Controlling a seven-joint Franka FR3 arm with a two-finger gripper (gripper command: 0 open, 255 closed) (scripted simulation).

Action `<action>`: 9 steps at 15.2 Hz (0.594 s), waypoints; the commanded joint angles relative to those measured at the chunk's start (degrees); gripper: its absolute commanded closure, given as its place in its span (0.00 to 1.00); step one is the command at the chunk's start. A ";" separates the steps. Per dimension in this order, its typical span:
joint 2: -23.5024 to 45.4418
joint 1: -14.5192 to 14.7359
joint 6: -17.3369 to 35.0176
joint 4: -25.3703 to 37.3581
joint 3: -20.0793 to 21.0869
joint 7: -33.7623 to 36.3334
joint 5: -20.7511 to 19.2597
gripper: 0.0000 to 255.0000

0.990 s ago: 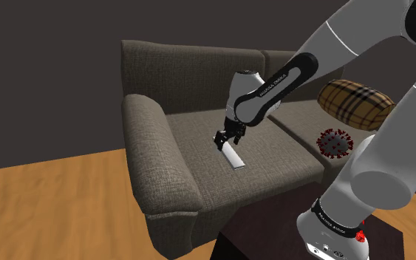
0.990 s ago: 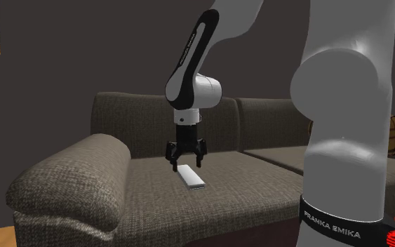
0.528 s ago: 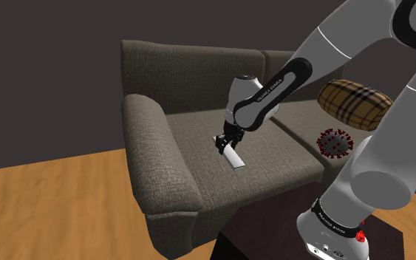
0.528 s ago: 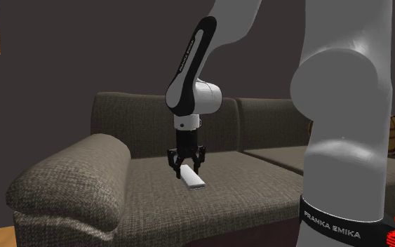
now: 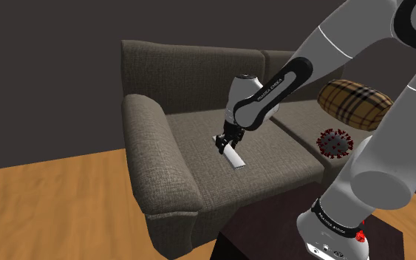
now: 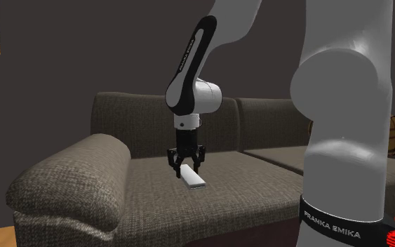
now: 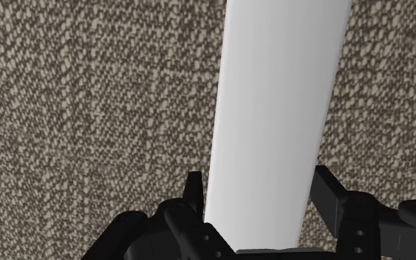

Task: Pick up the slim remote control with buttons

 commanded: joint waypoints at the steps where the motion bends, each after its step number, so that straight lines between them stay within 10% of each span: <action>1: -1.13 -0.01 -1.35 0.15 0.00 -0.16 0.06 1.00; 9: -7.37 0.04 -8.51 1.08 0.04 -0.49 0.36 1.00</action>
